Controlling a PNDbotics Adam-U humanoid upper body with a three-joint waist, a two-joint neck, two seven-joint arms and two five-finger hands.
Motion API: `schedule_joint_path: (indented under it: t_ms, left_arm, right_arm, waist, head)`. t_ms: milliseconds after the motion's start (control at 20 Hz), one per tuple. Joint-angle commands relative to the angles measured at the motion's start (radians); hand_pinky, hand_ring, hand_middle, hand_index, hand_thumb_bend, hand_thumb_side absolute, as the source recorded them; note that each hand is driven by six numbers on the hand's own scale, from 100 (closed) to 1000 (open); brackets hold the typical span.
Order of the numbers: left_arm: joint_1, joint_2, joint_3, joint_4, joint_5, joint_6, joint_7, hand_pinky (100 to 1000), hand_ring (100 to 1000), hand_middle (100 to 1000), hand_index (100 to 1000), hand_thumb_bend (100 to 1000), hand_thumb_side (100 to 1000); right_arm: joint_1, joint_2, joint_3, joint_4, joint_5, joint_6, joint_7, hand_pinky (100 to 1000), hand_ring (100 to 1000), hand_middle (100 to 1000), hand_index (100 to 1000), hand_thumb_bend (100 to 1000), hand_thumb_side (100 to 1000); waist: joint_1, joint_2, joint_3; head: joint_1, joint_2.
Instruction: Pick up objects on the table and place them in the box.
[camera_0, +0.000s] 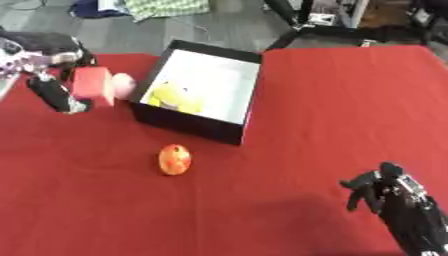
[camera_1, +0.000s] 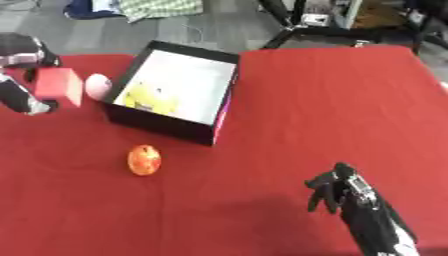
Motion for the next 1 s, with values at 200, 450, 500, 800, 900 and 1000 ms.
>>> schedule_joint_path:
  t_ms: [200,450,500,800,900,1000]
  left_arm:
    - [-0.108,-0.101,-0.084,0.042,-0.081,-0.025,0.023,765,568,545,778,237,225]
    - [-0.159,-0.239,-0.114,0.199,-0.197,-0.029,0.105,776,614,607,856,235,279]
    - [-0.166,-0.264,-0.116,0.233,-0.217,-0.024,0.142,783,637,635,874,237,320]
    - [-0.193,-0.355,-0.128,0.371,-0.301,-0.015,0.330,840,792,841,952,296,732]
    - [-0.194,-0.363,-0.132,0.380,-0.306,-0.016,0.370,858,829,895,985,344,893]
    - [-0.192,-0.360,-0.135,0.376,-0.297,-0.015,0.395,878,870,941,1000,359,1000]
  right_arm:
    - [-0.003,-0.012,0.002,-0.010,0.004,0.000,0.004,877,420,200,565,100,1000]
    - [-0.012,-0.008,0.006,-0.010,0.001,0.005,0.007,877,420,200,565,100,1000]
    - [-0.015,-0.007,0.007,-0.011,-0.001,0.005,0.008,877,419,200,565,100,1000]
    - [-0.021,-0.005,0.011,-0.010,-0.007,0.010,0.012,877,419,200,565,100,1000]
    - [-0.022,-0.005,0.010,-0.011,-0.008,0.009,0.012,877,419,200,565,100,1000]
    - [-0.022,-0.005,0.009,-0.010,-0.009,0.009,0.012,878,419,200,565,100,1000]
  waist:
    - [-0.006,-0.028,-0.007]
    - [-0.009,-0.020,-0.022]
    - [-0.010,-0.018,-0.026]
    - [-0.013,-0.015,-0.033]
    - [-0.013,-0.015,-0.034]
    - [-0.013,-0.015,-0.033]
  head:
    - [0.007,-0.002]
    - [0.012,-0.002]
    - [0.011,-0.002]
    - [0.010,-0.002]
    - [0.006,-0.002]
    - [0.002,-0.002]
